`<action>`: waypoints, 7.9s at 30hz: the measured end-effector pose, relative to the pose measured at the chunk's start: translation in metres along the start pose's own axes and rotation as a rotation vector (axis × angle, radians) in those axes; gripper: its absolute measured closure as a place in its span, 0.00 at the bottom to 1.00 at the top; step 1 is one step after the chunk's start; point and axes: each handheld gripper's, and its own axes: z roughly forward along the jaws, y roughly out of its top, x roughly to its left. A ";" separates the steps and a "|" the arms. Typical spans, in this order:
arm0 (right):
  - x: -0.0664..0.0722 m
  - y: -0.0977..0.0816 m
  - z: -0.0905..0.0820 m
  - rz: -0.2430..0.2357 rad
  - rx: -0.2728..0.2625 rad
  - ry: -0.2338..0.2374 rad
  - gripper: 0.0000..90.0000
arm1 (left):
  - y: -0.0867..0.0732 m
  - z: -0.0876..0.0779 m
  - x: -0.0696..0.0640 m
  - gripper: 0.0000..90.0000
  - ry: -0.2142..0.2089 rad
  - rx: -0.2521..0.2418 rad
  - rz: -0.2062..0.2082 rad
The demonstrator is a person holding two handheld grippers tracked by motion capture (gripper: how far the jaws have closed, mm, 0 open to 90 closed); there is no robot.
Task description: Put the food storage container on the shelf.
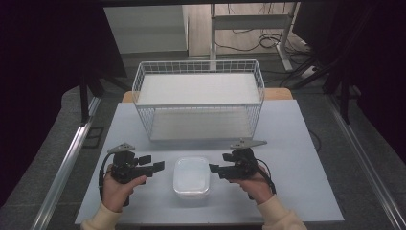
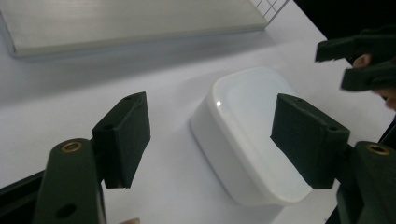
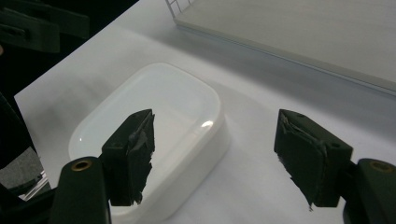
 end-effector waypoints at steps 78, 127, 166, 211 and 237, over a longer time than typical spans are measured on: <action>0.014 -0.031 0.005 0.280 -0.049 0.155 0.89 | -0.023 0.026 -0.013 0.88 -0.184 0.085 -0.102; 0.019 0.051 -0.047 0.060 -0.209 0.108 0.89 | 0.061 -0.006 -0.044 0.88 -0.173 -0.095 0.072; 0.006 0.136 -0.064 0.003 -0.259 0.095 0.89 | 0.144 -0.022 -0.046 0.88 -0.152 -0.156 0.128; -0.039 0.223 -0.060 0.082 -0.191 0.102 0.89 | 0.238 0.002 -0.020 0.88 -0.179 -0.095 0.067; -0.098 0.249 -0.008 0.396 -0.065 0.111 0.78 | 0.271 0.056 0.032 0.79 -0.261 0.050 -0.231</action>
